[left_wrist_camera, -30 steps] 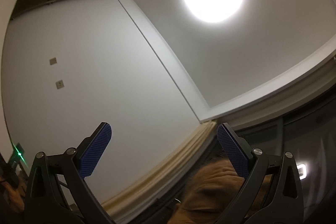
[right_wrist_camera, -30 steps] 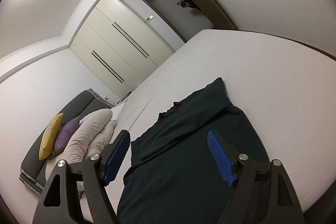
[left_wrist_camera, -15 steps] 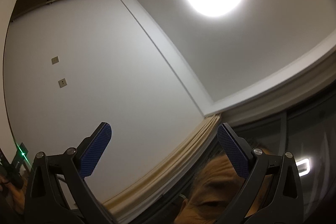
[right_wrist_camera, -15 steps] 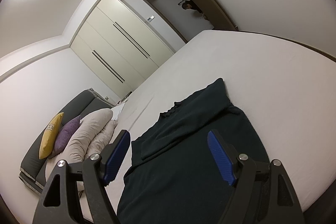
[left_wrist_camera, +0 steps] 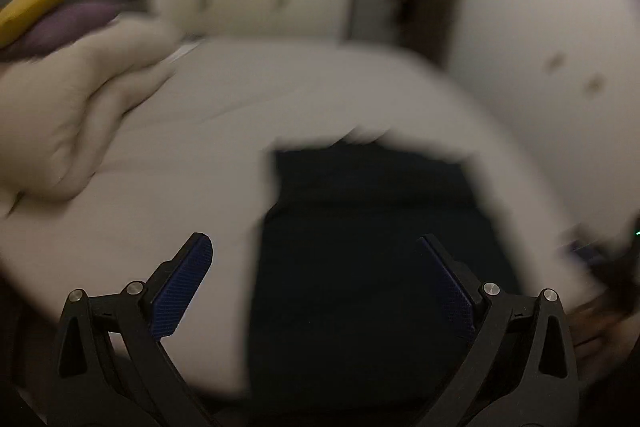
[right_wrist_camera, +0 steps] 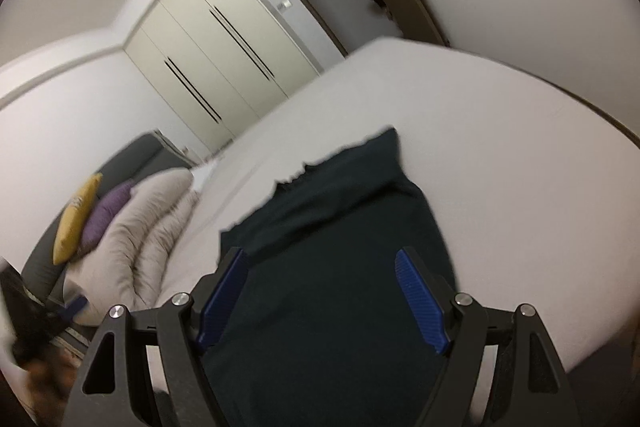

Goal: Fold small clothes
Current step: 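Grasp the sweater's hem edge with both tools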

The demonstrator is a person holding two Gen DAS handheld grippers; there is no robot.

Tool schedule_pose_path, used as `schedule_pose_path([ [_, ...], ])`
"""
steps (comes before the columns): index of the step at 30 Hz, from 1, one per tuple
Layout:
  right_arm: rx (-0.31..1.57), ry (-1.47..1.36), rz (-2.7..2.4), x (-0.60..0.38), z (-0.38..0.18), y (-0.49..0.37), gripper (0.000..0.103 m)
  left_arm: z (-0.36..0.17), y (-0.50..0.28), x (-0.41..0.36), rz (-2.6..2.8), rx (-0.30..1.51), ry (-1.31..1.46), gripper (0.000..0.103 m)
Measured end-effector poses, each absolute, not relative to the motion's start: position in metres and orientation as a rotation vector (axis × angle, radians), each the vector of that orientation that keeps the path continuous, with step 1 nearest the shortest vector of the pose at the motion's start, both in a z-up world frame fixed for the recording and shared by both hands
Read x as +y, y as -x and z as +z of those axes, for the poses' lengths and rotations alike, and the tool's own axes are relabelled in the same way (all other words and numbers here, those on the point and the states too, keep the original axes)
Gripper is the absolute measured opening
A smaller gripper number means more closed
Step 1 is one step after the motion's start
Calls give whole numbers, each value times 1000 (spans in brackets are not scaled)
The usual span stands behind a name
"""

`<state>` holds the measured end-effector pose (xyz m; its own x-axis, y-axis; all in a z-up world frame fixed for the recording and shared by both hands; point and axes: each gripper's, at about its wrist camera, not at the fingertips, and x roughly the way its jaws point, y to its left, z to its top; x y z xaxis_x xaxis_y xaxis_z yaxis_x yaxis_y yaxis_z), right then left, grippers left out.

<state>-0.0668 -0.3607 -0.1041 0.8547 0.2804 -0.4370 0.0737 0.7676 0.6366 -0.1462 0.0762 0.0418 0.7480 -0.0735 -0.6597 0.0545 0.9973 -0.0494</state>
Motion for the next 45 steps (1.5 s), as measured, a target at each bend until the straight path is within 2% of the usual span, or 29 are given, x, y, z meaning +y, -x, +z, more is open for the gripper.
schedule_pose_path([
  [3, 612, -707, 135, -369, -119, 70, 79, -20, 140, 111, -28, 917, 169, 103],
  [6, 704, -721, 161, -371, -139, 69, 79, -63, 154, 126, -19, 993, 213, 103],
  [13, 876, -811, 236, -374, -187, 67, 79, -112, 156, 137, -64, 1159, 280, 103],
  [18, 880, -851, 266, -379, -199, 71, 79, -153, 161, 154, -77, 1269, 387, 101],
  [21, 884, -855, 307, -377, -198, 70, 79, -181, 158, 165, -120, 1279, 455, 99],
  [23, 901, -861, 348, -375, -201, 70, 78, -204, 159, 170, -130, 1305, 478, 85],
  [24, 915, -867, 365, -375, -203, 69, 78, -212, 160, 171, -165, 1309, 505, 83],
  [27, 929, -889, 402, -376, -208, 74, 76, -227, 160, 172, -211, 1299, 532, 82],
  [33, 945, -915, 425, -380, -211, 81, 73, -221, 165, 176, -231, 1278, 545, 78],
  [36, 954, -897, 429, -378, -209, 78, 72, -217, 168, 179, -220, 1273, 549, 67],
  [38, 960, -895, 431, -377, -210, 78, 72, -208, 170, 179, -212, 1276, 538, 52],
  [39, 964, -894, 431, -377, -210, 78, 72, -207, 173, 180, -211, 1279, 533, 48],
  [41, 971, -890, 432, -377, -210, 80, 72, -201, 177, 180, -216, 1276, 523, 28],
  [42, 974, -885, 433, -377, -210, 82, 72, -198, 179, 179, -224, 1271, 514, 22],
  [43, 978, -881, 432, -377, -210, 82, 72, -192, 181, 178, -239, 1262, 514, 9],
  [45, 984, -874, 430, -377, -209, 86, 72, -181, 184, 175, -250, 1239, 491, 8],
])
